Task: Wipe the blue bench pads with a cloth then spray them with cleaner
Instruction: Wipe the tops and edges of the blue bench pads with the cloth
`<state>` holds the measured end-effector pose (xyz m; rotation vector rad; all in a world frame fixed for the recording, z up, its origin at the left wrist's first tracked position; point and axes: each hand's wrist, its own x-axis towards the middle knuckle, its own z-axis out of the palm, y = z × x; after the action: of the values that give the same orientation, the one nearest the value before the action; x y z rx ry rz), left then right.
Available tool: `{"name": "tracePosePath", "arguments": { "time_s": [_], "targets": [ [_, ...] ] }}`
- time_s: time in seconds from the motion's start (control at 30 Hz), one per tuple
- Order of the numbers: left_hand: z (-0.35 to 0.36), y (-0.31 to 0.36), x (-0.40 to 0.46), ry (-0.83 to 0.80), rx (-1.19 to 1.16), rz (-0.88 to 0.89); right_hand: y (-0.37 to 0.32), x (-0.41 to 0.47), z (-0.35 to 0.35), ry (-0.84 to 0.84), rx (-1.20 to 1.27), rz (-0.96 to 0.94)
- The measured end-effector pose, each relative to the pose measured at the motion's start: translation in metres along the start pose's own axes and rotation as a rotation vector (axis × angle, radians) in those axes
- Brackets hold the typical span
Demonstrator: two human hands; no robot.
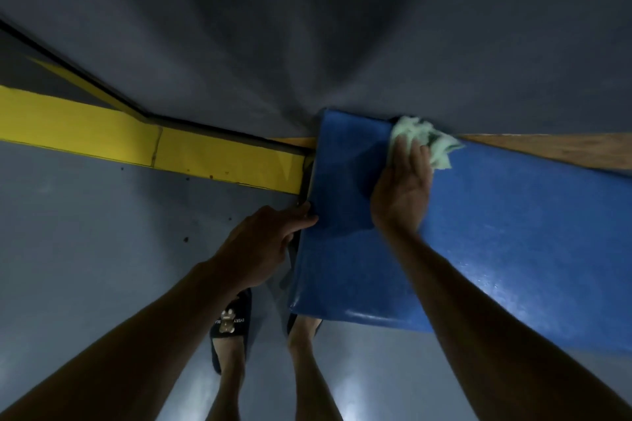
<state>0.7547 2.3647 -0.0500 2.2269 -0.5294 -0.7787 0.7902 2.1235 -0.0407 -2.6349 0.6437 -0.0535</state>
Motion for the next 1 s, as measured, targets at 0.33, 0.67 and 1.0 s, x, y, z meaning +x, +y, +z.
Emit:
{"name": "tracePosePath", "arguments": {
  "time_s": [0.33,0.67,1.0],
  "targets": [
    [-0.001,0.001,-0.001,0.032,-0.036,-0.019,0.008,-0.023,-0.011,-0.303,-0.215,-0.58],
    [0.0,0.007,-0.004,0.002,0.015,-0.068,-0.044,0.019,0.022,-0.225,-0.249,-0.555],
    [-0.002,0.014,-0.007,-0.009,0.044,0.004,0.009,-0.029,-0.008,-0.413,-0.312,-0.954]
  ]
}}
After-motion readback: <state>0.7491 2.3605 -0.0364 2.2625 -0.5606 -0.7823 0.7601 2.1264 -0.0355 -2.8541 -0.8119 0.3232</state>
